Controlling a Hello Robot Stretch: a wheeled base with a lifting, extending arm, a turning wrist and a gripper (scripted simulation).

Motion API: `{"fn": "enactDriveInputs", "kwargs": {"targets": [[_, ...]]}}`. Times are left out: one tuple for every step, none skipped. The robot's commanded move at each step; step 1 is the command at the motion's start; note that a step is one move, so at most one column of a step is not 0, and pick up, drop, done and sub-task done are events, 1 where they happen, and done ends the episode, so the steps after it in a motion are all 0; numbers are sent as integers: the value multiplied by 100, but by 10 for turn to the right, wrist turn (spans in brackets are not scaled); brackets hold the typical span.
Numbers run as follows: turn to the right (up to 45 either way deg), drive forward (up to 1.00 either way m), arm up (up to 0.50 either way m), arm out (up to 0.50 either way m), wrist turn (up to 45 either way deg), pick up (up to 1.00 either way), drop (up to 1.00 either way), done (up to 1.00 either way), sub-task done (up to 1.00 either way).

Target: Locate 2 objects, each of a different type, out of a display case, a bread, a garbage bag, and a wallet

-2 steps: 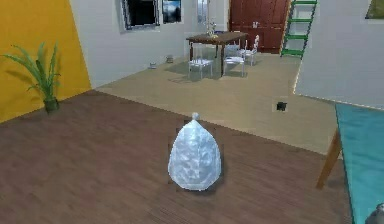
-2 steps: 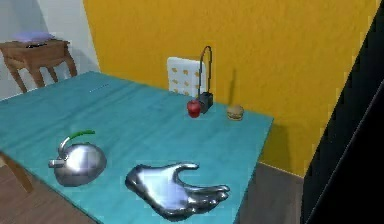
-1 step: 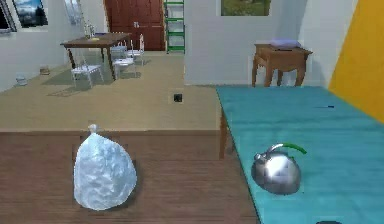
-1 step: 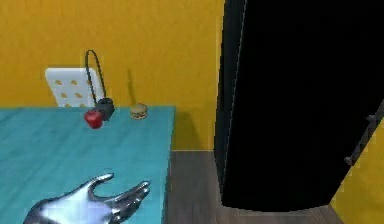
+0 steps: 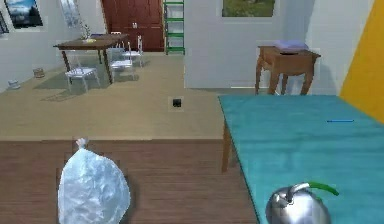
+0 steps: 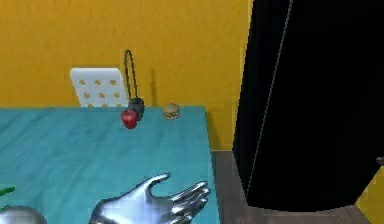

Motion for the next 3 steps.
{"fn": "enactDriveInputs", "kwargs": {"targets": [[-330, 0, 0, 0, 0, 0, 0, 0, 0], [0, 35, 0, 0, 0, 0, 0, 0, 0], [0, 0, 0, 0, 0, 0, 0, 100, 0]]}}
